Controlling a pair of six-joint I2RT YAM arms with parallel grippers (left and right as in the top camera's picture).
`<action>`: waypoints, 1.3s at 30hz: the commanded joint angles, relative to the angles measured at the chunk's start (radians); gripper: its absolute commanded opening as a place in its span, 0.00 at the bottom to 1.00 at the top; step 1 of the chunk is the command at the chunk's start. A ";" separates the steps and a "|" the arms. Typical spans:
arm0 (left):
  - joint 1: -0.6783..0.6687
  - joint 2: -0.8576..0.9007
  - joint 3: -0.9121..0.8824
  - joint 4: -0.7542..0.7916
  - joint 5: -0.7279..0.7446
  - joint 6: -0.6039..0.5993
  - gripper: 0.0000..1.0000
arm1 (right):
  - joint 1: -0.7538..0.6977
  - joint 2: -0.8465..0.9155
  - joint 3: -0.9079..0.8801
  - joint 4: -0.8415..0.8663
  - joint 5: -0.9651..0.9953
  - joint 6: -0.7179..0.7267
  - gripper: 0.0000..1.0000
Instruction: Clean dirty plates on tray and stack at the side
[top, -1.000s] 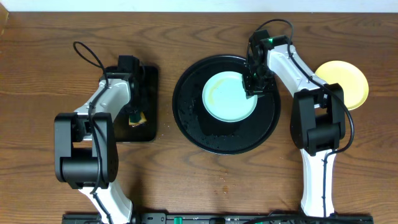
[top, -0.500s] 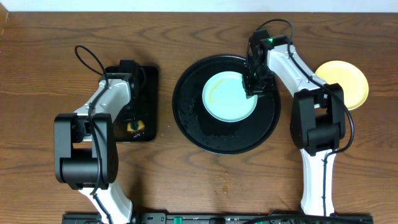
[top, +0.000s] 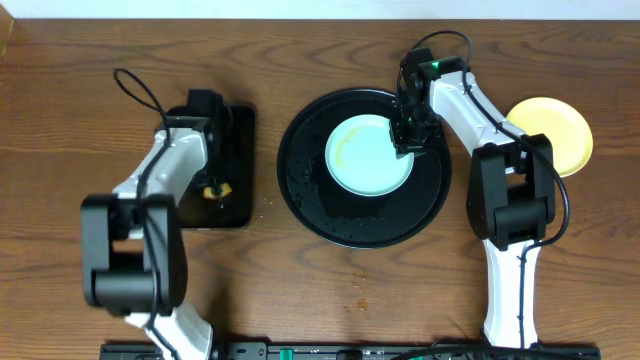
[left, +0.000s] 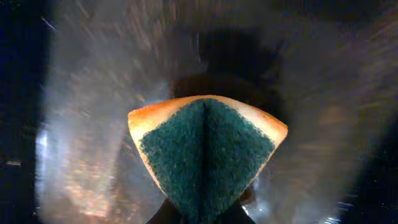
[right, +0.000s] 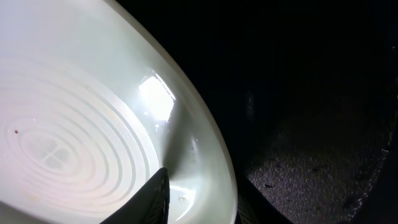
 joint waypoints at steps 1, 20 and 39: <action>0.002 -0.140 0.044 0.015 -0.006 0.018 0.07 | 0.012 0.042 -0.028 0.009 0.010 -0.012 0.30; 0.001 -0.446 0.043 0.123 -0.115 0.017 0.07 | 0.013 0.042 -0.028 0.013 0.010 -0.012 0.30; 0.001 -0.435 0.033 0.145 -0.135 0.017 0.07 | 0.013 0.042 -0.028 0.013 0.010 -0.012 0.30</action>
